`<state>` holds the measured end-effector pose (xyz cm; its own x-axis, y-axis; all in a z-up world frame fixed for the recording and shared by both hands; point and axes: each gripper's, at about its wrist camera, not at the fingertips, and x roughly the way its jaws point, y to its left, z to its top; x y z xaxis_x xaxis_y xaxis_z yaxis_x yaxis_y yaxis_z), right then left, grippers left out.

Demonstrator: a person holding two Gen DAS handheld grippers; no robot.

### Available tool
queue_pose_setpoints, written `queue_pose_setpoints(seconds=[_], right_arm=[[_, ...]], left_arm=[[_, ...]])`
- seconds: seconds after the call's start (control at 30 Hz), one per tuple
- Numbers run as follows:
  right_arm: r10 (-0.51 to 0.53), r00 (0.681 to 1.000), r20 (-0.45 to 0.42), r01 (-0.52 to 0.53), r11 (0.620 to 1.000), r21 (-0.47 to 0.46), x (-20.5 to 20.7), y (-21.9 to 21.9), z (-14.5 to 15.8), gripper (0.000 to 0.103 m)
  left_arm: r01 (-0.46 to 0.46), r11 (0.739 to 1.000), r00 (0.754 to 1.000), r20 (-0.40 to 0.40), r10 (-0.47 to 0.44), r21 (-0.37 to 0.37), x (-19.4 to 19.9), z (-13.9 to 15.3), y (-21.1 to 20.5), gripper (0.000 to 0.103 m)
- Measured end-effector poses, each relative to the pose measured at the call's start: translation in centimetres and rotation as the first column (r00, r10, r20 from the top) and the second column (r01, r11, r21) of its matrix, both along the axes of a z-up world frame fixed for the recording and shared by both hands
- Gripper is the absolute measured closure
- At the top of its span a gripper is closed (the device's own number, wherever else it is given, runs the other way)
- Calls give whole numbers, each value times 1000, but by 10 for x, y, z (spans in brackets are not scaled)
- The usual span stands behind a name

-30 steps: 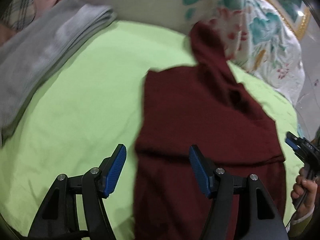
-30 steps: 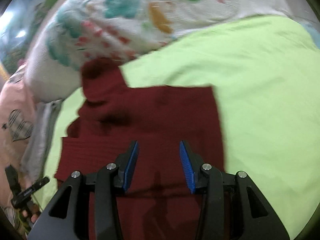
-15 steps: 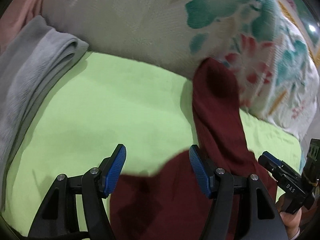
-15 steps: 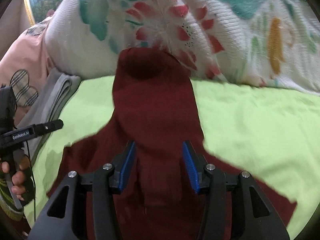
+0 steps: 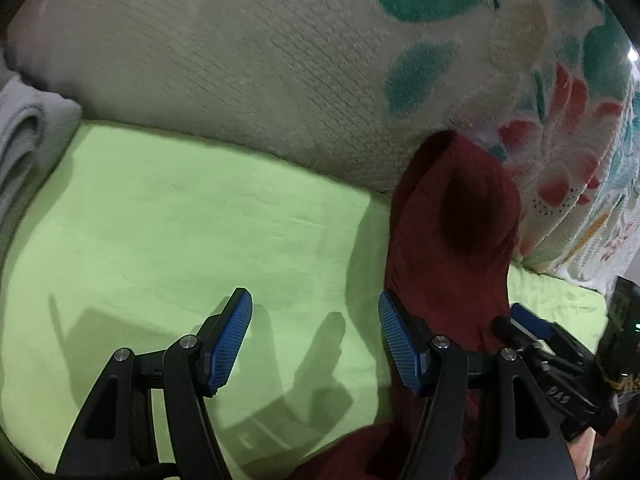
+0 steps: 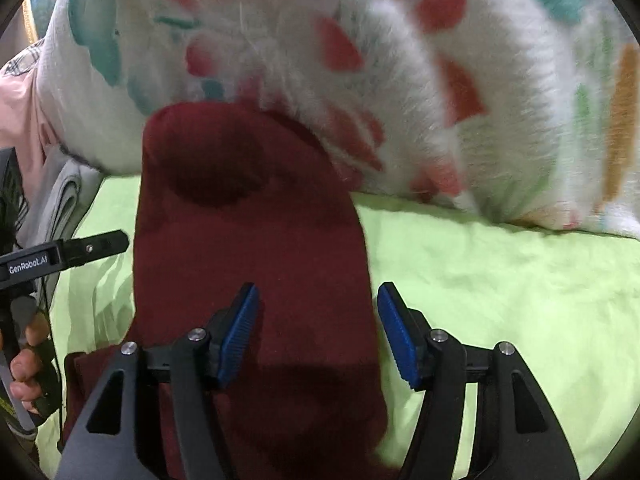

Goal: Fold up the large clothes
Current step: 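Grasp the hood with the left tool and lift it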

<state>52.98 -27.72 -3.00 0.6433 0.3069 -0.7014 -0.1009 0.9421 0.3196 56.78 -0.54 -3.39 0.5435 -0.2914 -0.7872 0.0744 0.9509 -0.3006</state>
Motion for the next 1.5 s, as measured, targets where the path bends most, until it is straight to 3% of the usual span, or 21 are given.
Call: queue_pose_setpoints(seconds=[0.1,0.3,0.43,0.53,0.6,0.67,0.73,0.8,0.9,1.0,1.07,1.2,1.23,1.3,1.43,1.47,1.5], right_arm=[[24,1000,-18,-24,999,-32,3,1,-9,96],[-87,996,25,83,985,149,-19,-57,2,97],[-129,991,-27,132,961,243,-25,-88,-9,97],[-135,989,-64,143,979,142,-23,-84,-17,95],[-141,990,-12,141,987,72,-32,-79,-9,91],[-114,991,66,109,991,83,-45,-77,4,77],[-69,986,155,58,996,75,-55,-65,20,49],[-17,982,187,3,997,73,-55,-51,30,41],[-43,993,111,40,999,27,-38,-48,25,41],[-73,994,76,65,993,101,-37,-61,13,41],[-60,996,64,51,990,132,-42,-67,8,41],[75,986,152,-95,988,125,-69,-53,18,41],[77,987,139,-89,993,77,-70,-46,18,41],[-20,994,105,26,998,-60,-60,-41,11,41],[-126,992,24,126,992,-10,-42,-63,-7,41],[-132,991,5,132,991,-13,-37,-64,-9,41],[-118,993,-21,118,993,6,-31,-65,-15,41]], left_arm=[[42,999,999,6,-42,-8,-4,-5,-9,37],[111,994,993,49,-112,20,-7,-4,-27,36],[167,985,986,12,-168,28,8,-13,-60,36],[169,983,986,-13,-168,76,16,-24,-81,36],[164,985,987,-2,-164,47,14,-24,-80,36],[166,986,986,20,-166,1,8,-22,-76,36],[155,988,987,36,-154,-17,6,-19,-71,36],[150,988,988,34,-149,-28,9,-18,-72,36],[158,987,987,23,-158,-41,19,-17,-81,36],[119,985,993,5,-120,-123,37,-18,-70,36],[107,982,994,-4,-109,-154,24,-20,-62,36],[141,980,990,35,-138,-138,-5,-17,-57,36],[152,980,988,34,-149,-126,-8,-17,-62,36],[150,984,989,26,-148,-93,-4,-17,-73,36],[145,983,989,-2,-146,-115,23,-19,-87,37],[133,985,991,-3,-135,-111,29,-21,-87,39],[125,986,992,8,-125,-106,34,-21,-92,48]])
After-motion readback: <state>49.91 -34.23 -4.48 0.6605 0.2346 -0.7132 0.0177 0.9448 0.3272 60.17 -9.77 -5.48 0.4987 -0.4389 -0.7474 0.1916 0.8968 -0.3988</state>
